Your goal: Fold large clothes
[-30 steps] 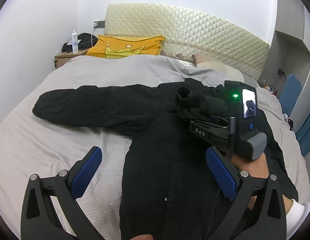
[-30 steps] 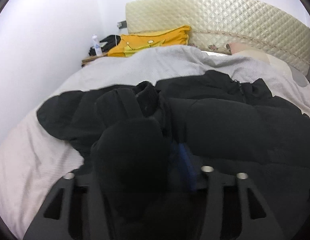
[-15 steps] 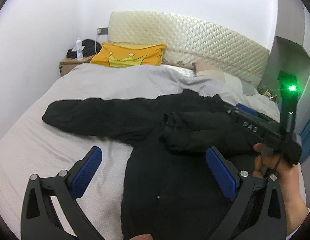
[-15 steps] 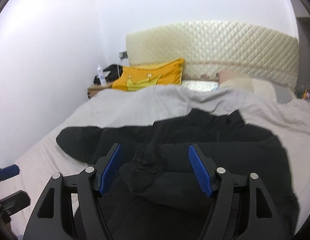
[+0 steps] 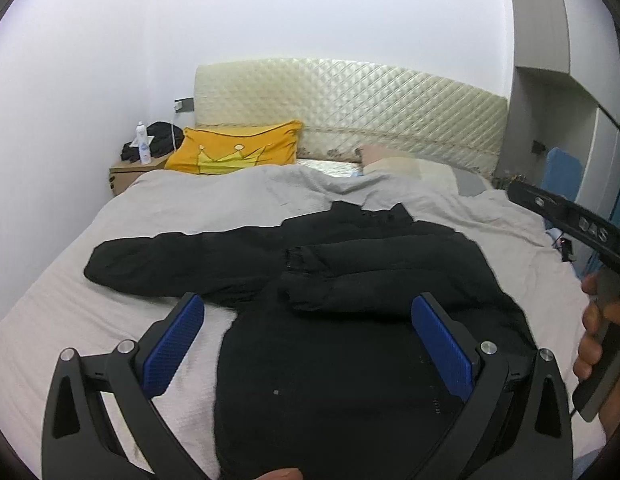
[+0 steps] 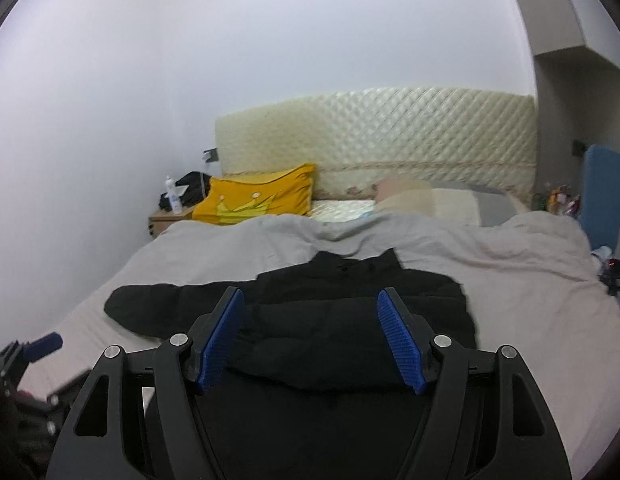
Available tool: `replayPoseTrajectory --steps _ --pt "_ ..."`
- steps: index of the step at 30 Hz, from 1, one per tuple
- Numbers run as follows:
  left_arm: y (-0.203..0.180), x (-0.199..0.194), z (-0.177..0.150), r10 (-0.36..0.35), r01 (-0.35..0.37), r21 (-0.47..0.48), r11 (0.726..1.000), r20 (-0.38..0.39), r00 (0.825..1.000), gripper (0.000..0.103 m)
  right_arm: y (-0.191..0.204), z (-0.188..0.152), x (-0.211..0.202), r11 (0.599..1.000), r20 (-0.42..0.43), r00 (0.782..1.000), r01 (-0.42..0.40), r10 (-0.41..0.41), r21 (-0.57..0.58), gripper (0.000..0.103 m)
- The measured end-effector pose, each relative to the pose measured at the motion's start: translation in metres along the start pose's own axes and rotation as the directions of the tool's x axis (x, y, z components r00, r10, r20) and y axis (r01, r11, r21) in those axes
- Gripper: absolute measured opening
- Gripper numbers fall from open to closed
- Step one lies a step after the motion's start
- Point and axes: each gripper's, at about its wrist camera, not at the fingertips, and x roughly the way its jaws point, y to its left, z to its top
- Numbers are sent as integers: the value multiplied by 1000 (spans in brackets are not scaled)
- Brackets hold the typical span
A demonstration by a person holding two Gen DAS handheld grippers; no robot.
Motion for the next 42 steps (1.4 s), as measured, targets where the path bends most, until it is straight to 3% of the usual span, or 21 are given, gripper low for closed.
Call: replayPoseTrajectory --steps 13,27,34,42 --pt "-34 -18 -17 -92 92 14 996 51 994 103 -34 -52 -78 998 81 995 59 -58 -12 68" --pt "-28 -5 -29 -101 102 -22 995 41 994 103 -51 -94 -95 997 92 992 81 -82 14 69" --pt "-16 8 -42 -108 109 -91 990 19 994 103 -65 -114 -94 995 69 993 90 -92 34 69" --pt "-20 13 -48 -108 109 -54 993 15 994 103 -76 -126 -92 996 69 995 71 -75 57 72"
